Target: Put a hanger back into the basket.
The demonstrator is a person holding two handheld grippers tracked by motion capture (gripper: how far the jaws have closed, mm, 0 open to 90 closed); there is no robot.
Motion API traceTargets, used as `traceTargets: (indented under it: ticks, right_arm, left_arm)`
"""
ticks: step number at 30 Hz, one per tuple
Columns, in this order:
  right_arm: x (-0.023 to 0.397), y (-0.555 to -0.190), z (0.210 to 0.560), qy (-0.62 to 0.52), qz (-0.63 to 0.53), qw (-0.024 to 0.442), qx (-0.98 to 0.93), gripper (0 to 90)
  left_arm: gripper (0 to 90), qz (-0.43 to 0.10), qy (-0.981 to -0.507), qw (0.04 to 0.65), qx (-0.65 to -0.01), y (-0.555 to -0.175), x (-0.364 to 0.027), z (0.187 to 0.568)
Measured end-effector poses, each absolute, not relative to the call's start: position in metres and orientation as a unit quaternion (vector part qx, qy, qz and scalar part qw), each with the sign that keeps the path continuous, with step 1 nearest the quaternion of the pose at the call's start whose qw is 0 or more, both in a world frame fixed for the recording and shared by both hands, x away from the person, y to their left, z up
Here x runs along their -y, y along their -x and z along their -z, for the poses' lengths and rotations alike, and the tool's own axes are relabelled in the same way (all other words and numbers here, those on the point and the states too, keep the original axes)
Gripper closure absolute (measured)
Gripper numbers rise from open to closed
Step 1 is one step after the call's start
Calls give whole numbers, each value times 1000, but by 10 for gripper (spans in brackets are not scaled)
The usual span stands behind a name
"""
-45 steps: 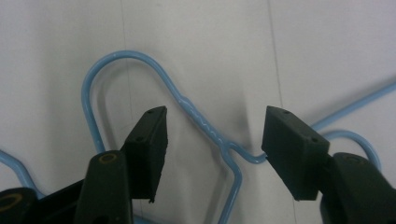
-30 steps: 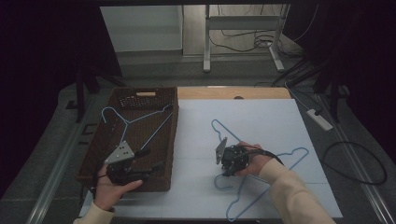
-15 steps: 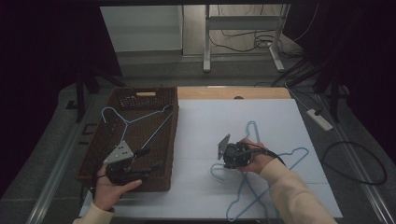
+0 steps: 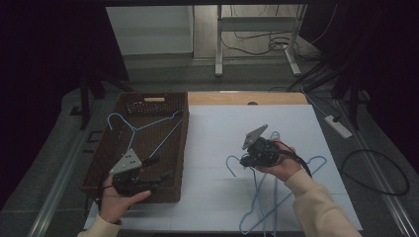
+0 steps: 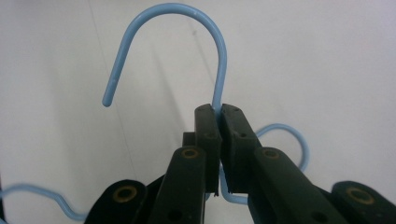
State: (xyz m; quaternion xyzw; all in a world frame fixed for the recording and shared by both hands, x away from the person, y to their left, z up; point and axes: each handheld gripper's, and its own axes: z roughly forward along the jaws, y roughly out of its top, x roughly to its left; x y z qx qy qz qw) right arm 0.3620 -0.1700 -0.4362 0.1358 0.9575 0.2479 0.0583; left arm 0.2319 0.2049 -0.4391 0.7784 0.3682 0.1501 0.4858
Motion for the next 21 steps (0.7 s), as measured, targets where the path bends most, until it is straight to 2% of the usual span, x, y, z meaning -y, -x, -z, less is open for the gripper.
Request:
traceTargets:
  ticks: [10,21]
  right_arm:
    - [183,-361,418,-225,-318,75,-918,864]
    - [188,-357,412,-256,-361,91,-892,864]
  left_arm:
    - [316,-148,-780,487,-365,-231,-200,438]
    - [317,-144,-782,487,-362,-231,-195,439]
